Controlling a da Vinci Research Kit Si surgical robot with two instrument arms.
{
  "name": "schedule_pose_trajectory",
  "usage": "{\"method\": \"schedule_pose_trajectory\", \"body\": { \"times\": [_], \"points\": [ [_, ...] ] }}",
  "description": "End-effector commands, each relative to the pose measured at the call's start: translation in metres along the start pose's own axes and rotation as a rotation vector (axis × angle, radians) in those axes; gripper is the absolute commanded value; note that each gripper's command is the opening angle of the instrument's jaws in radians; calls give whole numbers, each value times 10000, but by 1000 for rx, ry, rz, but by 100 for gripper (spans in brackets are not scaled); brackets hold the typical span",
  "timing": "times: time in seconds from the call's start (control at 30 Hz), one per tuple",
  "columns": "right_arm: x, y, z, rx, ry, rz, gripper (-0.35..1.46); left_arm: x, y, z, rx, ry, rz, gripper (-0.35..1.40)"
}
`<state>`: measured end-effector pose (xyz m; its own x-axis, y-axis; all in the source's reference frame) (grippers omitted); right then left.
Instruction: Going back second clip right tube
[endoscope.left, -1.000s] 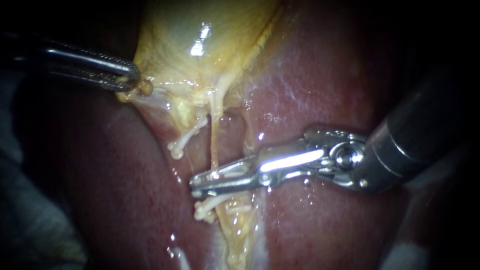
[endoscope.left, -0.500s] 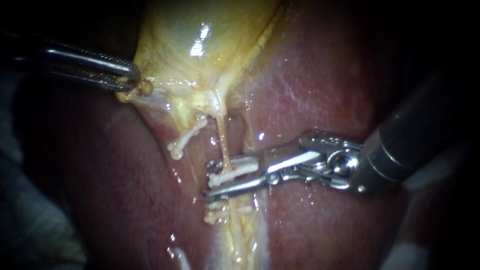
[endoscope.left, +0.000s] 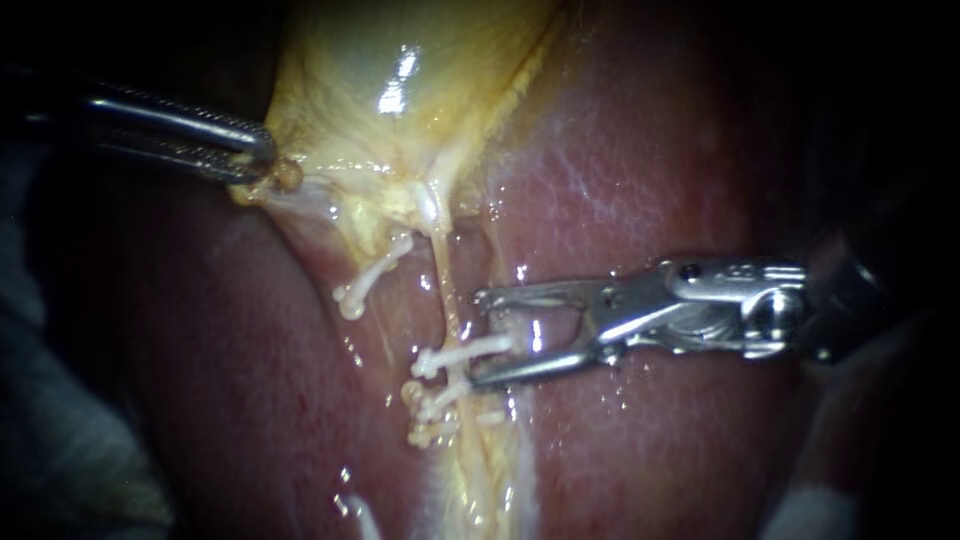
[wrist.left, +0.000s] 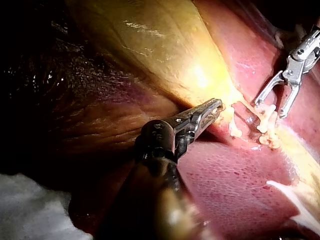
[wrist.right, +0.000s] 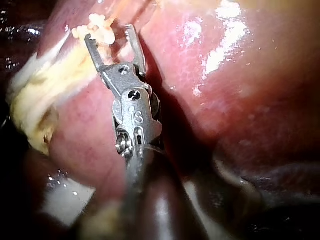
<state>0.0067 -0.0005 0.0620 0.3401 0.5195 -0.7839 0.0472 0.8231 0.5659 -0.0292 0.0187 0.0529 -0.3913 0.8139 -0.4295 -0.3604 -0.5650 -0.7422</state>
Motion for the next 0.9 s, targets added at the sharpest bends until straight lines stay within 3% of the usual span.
{"method": "schedule_pose_trajectory", "body": {
  "times": [0.03, 0.17, 0.27, 0.6, 0.9],
  "points": [
    [4, -2, -6, -1, -12, -23, 50, 0, 0, 0, 1, 0, 0, -35],
    [17, -9, -34, 13, -95, -115, 50, 0, 0, 0, 1, 0, 0, -35],
    [24, -12, -49, 4, -126, -147, 50, 0, -1, 0, 1, 0, 0, -35],
    [37, -13, -76, -31, -127, -150, 50, -4, -8, 11, 6, 2, 4, -35],
    [37, -12, -76, -31, -127, -150, 50, -14, -23, 52, 11, 4, 12, -35]
  ]
}}
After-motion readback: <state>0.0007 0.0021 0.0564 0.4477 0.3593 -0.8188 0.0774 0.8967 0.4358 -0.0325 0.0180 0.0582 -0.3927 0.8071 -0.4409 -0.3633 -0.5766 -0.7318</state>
